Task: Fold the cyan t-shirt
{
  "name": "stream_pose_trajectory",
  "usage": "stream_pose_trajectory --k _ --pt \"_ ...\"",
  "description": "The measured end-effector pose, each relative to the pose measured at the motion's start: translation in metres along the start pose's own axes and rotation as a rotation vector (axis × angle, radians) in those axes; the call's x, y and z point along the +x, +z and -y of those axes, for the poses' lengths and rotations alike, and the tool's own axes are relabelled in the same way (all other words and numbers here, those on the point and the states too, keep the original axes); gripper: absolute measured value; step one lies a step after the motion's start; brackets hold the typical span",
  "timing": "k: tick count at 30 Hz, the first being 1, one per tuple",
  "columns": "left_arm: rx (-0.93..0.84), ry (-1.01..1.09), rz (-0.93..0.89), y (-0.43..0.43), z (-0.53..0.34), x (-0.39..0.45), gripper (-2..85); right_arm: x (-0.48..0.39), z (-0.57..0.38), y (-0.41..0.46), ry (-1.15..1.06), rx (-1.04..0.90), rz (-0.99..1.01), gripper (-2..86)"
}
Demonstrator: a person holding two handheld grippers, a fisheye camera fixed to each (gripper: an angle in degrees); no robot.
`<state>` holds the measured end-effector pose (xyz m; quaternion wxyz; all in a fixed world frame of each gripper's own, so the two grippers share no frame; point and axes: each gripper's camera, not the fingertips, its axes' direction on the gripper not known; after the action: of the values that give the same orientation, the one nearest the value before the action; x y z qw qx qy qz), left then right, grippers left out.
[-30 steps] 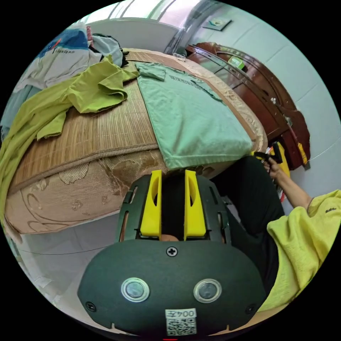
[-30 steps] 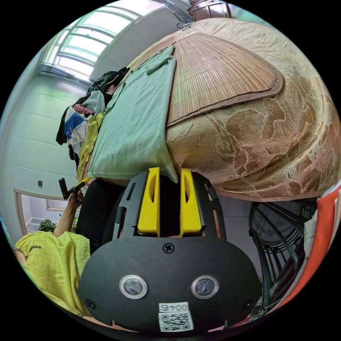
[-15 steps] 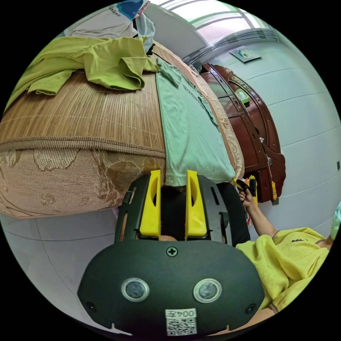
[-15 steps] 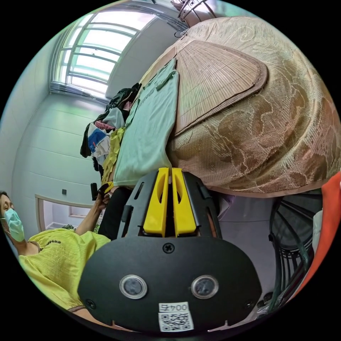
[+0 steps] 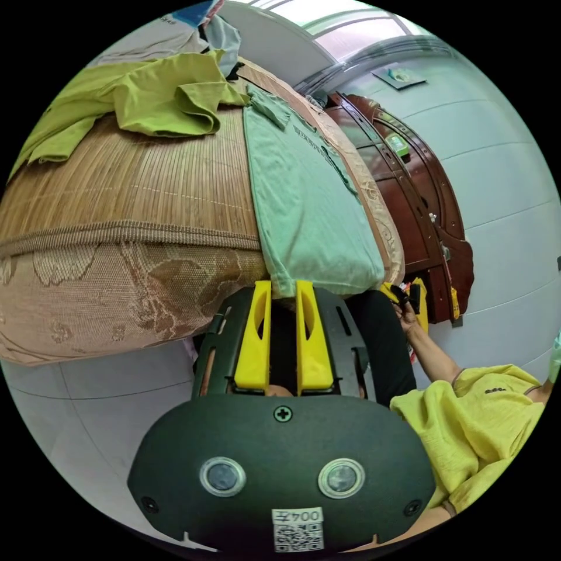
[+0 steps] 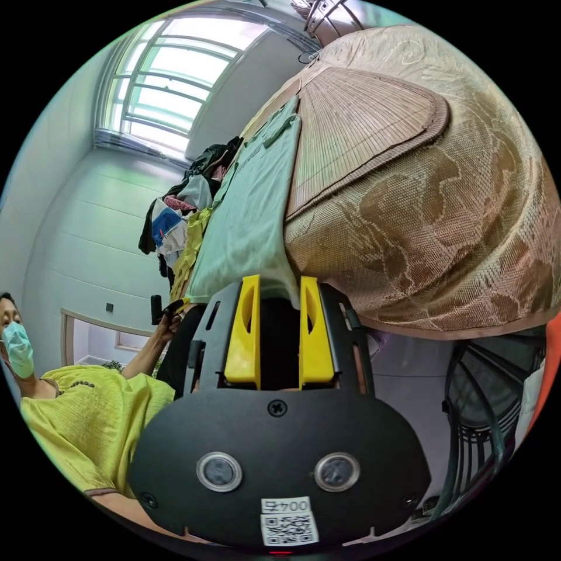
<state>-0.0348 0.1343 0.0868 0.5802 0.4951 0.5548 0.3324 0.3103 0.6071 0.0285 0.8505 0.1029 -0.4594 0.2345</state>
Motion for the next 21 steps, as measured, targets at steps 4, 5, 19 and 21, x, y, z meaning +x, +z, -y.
stream_pose_trajectory --k 4,5,19,21 --pt "-0.006 -0.020 -0.048 -0.005 0.004 -0.006 4.1 -0.014 0.002 0.008 0.010 0.002 -0.023 8.5" --pt "-0.006 -0.018 -0.048 -0.007 0.006 -0.004 3.5 -0.016 0.001 0.009 0.013 0.002 -0.022 7.8" --pt "0.167 0.037 -0.200 -0.118 0.032 0.034 1.9 -0.169 -0.011 -0.080 -0.113 0.213 0.075 -0.3" --pt "0.186 0.031 -0.252 -0.137 0.034 0.037 1.8 -0.195 -0.011 -0.098 -0.141 0.232 0.076 -0.4"
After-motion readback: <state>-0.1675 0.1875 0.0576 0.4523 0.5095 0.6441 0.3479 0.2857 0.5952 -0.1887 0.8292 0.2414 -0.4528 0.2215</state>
